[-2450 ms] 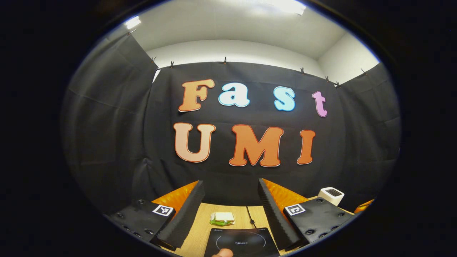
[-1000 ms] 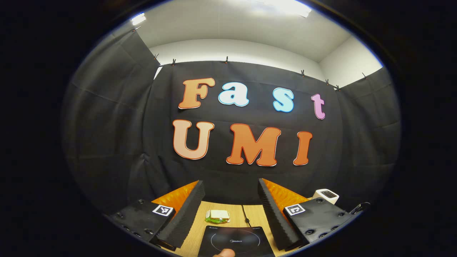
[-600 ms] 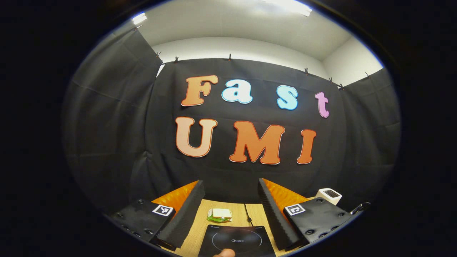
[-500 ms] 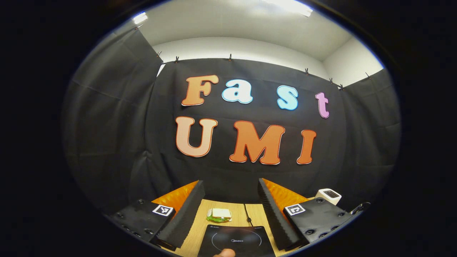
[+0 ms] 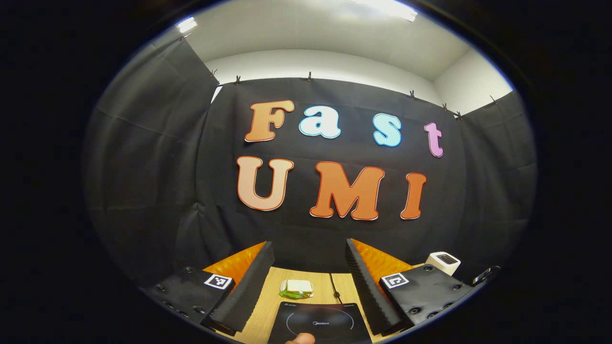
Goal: First push the handle of the pot to place it horizontally, then grasp the pot with both hands and set it on the induction cooktop.
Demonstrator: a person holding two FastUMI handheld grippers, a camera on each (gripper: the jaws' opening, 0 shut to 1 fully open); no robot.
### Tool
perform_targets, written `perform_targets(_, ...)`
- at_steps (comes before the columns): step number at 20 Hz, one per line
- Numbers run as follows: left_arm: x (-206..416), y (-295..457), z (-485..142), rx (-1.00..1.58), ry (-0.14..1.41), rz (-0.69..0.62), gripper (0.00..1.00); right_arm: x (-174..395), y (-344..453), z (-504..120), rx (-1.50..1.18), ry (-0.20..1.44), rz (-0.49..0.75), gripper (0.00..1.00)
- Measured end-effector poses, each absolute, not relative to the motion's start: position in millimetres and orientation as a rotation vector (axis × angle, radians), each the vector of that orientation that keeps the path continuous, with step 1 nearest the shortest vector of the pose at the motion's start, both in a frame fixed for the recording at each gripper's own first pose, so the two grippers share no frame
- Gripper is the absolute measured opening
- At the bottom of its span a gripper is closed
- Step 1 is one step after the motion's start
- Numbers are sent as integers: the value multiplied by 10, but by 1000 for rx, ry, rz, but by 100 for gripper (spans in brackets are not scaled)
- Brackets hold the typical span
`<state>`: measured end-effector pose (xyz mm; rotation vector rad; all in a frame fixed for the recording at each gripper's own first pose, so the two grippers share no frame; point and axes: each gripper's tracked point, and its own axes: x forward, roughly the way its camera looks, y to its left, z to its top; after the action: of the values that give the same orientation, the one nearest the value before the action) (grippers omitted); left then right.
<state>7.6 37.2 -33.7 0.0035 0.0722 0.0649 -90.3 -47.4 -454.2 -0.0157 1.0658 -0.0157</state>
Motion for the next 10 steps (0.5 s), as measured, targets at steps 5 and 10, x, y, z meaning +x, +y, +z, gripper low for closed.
perform_targets(5, 108, 390, -330, 12, 70, 70, 98, -839, -576, -4535, 3, 1065, -45, 0)
perform_targets(10, 112, 396, -332, 23, 68, 75, 98, -754, -676, -4535, 27, 1064, -72, 0)
